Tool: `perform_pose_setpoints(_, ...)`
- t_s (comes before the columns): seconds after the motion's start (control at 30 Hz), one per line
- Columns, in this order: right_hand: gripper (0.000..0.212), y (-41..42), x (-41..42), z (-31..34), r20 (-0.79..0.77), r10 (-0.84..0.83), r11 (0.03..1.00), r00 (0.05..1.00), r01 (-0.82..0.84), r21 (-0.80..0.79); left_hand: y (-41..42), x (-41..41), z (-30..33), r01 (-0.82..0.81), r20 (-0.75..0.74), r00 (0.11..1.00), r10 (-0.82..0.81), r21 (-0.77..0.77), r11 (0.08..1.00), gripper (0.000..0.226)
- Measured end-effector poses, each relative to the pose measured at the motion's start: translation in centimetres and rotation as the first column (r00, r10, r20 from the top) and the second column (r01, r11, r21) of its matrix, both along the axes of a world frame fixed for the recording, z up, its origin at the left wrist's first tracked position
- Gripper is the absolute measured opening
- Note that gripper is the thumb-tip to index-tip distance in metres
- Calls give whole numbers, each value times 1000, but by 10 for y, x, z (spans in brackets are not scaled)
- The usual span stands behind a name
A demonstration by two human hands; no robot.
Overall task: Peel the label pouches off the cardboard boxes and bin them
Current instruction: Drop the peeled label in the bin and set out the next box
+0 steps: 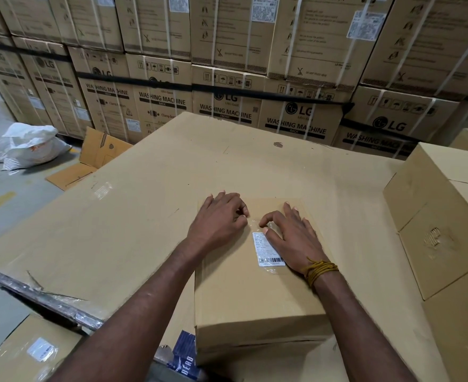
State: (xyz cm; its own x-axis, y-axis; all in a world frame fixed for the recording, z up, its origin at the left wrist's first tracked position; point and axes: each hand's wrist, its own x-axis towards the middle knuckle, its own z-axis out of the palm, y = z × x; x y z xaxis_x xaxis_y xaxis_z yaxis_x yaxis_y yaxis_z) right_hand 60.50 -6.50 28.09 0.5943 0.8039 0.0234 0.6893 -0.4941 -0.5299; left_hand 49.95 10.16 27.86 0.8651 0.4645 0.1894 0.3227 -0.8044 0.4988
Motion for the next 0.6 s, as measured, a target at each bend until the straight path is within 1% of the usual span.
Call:
perform_pose_setpoints(0.17,32,0,0,1,13,14,1000,1000,-13,-25,1,0,-1,6,3,1000,-6,-3,1000,14)
perform_pose_setpoints(0.33,24,0,0,1,-2,0,1000,1000,0,-12,0,1,0,2,-4,1000,-2,1,1000,15)
perform_pose_setpoints(0.47,34,-1,0,2,9,17,999,1000,-17,-35,0,0,0,2,2,1000,-2,2,1000,15)
perform_pose_setpoints(0.6,25,0,0,1,3,7,1000,1000,-7,-15,0,-1,0,6,-5,1000,-6,3,1000,15)
